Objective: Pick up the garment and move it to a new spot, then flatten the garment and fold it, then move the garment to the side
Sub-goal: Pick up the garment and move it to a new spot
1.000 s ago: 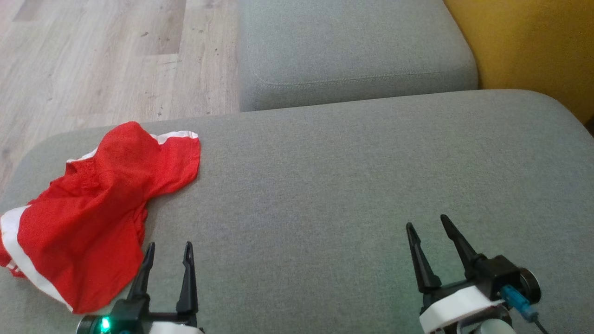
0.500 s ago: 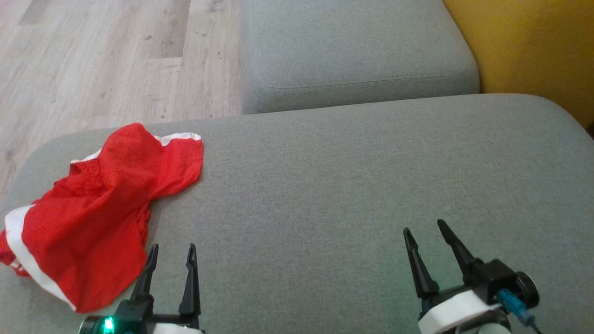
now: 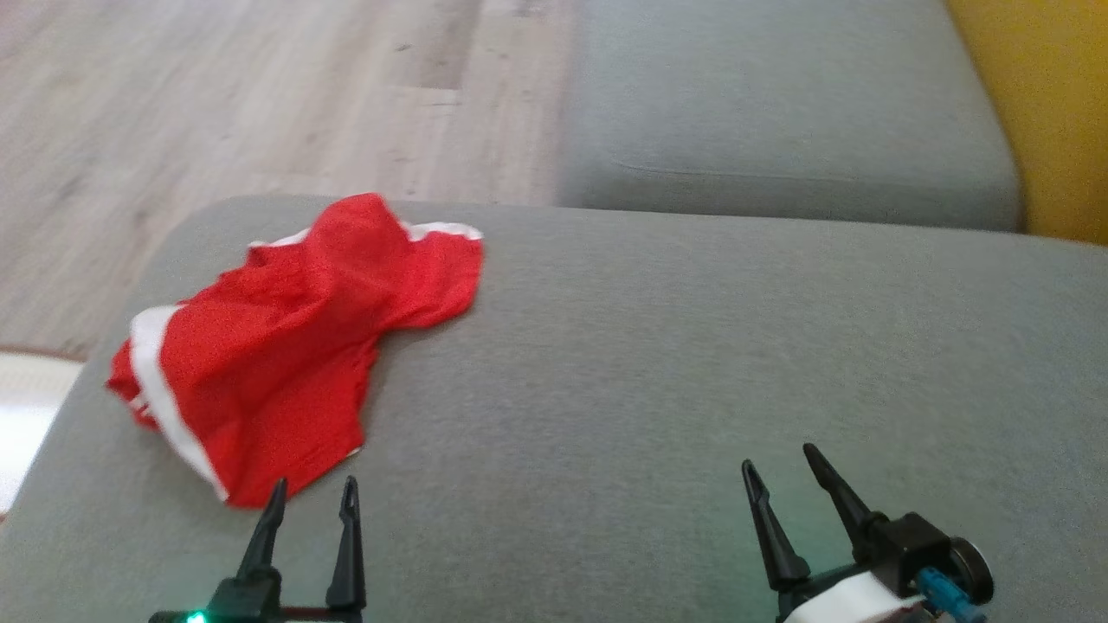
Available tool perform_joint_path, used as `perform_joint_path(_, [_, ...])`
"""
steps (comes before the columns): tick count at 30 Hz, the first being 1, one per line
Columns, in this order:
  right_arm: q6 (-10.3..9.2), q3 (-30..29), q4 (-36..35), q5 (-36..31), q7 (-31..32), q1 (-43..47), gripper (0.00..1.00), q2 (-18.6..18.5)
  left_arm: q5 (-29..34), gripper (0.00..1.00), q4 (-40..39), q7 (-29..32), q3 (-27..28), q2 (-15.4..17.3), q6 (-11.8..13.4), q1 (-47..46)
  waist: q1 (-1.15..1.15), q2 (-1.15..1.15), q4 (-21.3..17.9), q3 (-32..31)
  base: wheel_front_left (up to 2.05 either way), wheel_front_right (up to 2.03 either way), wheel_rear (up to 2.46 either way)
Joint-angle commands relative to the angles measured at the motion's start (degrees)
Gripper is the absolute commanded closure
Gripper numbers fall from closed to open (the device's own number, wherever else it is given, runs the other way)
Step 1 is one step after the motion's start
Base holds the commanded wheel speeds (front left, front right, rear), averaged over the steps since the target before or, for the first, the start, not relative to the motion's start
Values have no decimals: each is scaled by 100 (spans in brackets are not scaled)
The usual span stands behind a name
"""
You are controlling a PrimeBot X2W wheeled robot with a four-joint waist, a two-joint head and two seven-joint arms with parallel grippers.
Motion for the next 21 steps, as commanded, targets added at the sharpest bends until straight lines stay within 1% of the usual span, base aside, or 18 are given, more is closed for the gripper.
perform_joint_path(1, [-4,166,-175,63,-79,-164,0,-48,36,0,-171,-70,246,41,5,-181,0,0,471,-17,0,0,0])
perform_joint_path(5, [-4,211,-169,131,-79,-176,0,-48,45,0,-216,-70,393,71,1,-161,0,0,897,-5,0,0,0])
perform_joint_path(11, [-4,275,-146,210,-79,-177,0,-48,77,0,-287,-70,576,118,-8,-165,0,0,1347,24,0,0,0])
perform_joint_path(16, [-4,294,-128,226,-79,-167,0,-48,94,0,-348,-70,674,127,2,-162,0,0,1507,35,0,0,0])
perform_joint_path(21, [-4,239,-175,239,-79,-169,0,-48,128,0,-424,-70,764,153,-5,-239,0,0,1565,98,0,0,0])
